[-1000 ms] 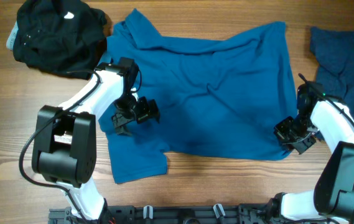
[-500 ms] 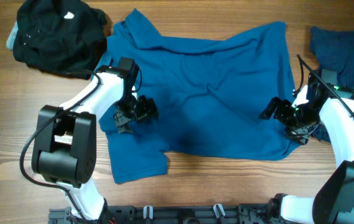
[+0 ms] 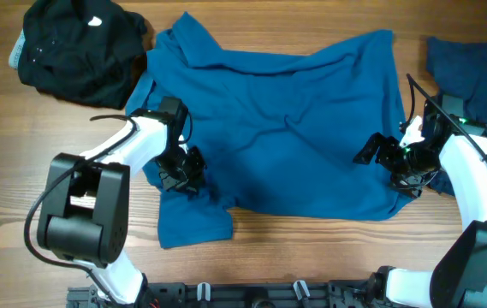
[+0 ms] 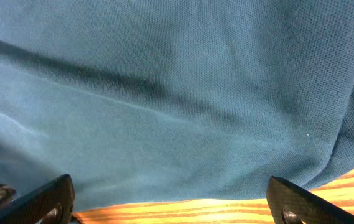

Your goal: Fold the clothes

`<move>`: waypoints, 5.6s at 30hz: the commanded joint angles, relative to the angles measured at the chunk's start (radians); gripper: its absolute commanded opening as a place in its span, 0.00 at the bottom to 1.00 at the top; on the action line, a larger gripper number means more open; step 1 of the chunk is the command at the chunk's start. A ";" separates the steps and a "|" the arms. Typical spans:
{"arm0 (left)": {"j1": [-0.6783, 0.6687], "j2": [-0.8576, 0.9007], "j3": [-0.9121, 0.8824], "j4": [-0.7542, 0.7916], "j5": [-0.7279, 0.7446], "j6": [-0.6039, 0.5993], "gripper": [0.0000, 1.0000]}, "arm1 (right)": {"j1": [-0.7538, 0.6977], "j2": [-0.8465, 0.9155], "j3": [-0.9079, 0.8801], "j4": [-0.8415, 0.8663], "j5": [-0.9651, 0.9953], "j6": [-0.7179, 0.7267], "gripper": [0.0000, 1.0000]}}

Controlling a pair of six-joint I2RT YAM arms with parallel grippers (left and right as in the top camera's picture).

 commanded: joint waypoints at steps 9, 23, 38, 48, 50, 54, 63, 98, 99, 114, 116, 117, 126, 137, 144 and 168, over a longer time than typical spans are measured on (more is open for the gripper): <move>-0.005 0.031 -0.023 -0.112 -0.082 -0.045 0.14 | -0.004 -0.014 0.015 0.010 -0.008 -0.017 0.99; 0.074 -0.092 -0.022 -0.145 -0.183 -0.092 0.84 | -0.004 -0.013 0.014 -0.024 0.225 0.172 1.00; 0.085 -0.403 -0.020 -0.164 -0.202 -0.092 1.00 | -0.005 -0.013 -0.100 0.058 0.291 0.377 0.96; 0.085 -0.402 -0.020 -0.179 -0.202 -0.092 1.00 | -0.005 -0.021 -0.099 0.088 0.296 0.394 0.04; 0.085 -0.402 -0.020 -0.183 -0.202 -0.092 1.00 | -0.005 -0.043 -0.099 0.080 0.320 0.428 0.04; 0.085 -0.402 -0.020 -0.197 -0.202 -0.091 1.00 | -0.040 -0.127 -0.100 0.062 0.348 0.423 0.04; 0.085 -0.402 -0.020 -0.201 -0.202 -0.092 1.00 | -0.201 -0.133 -0.198 0.107 0.309 0.343 0.06; 0.085 -0.402 -0.020 -0.193 -0.202 -0.092 1.00 | -0.244 0.035 -0.269 0.193 0.361 0.328 0.04; 0.085 -0.402 -0.020 -0.193 -0.202 -0.091 1.00 | -0.244 0.034 -0.269 0.180 0.382 0.354 0.04; 0.085 -0.402 -0.020 -0.193 -0.202 -0.091 1.00 | -0.272 0.019 -0.265 0.093 0.495 0.534 0.04; 0.085 -0.402 -0.020 -0.193 -0.202 -0.091 1.00 | -0.301 0.002 -0.257 0.076 0.494 0.533 0.04; 0.085 -0.402 -0.020 -0.193 -0.202 -0.091 1.00 | -0.315 -0.009 -0.251 0.063 0.495 0.530 0.04; 0.085 -0.403 -0.017 -0.185 -0.202 -0.083 1.00 | -0.343 -0.226 -0.190 0.008 0.397 0.370 0.04; 0.006 -0.404 0.263 -0.144 -0.256 0.051 1.00 | -0.285 -0.503 -0.069 0.105 -0.383 -0.099 0.63; 0.002 -0.367 0.298 0.032 -0.216 0.043 1.00 | 0.106 -0.346 0.097 0.154 -0.154 -0.064 0.61; 0.012 -0.298 0.299 -0.041 -0.217 0.023 1.00 | 0.239 0.057 0.313 -0.035 0.196 0.066 0.97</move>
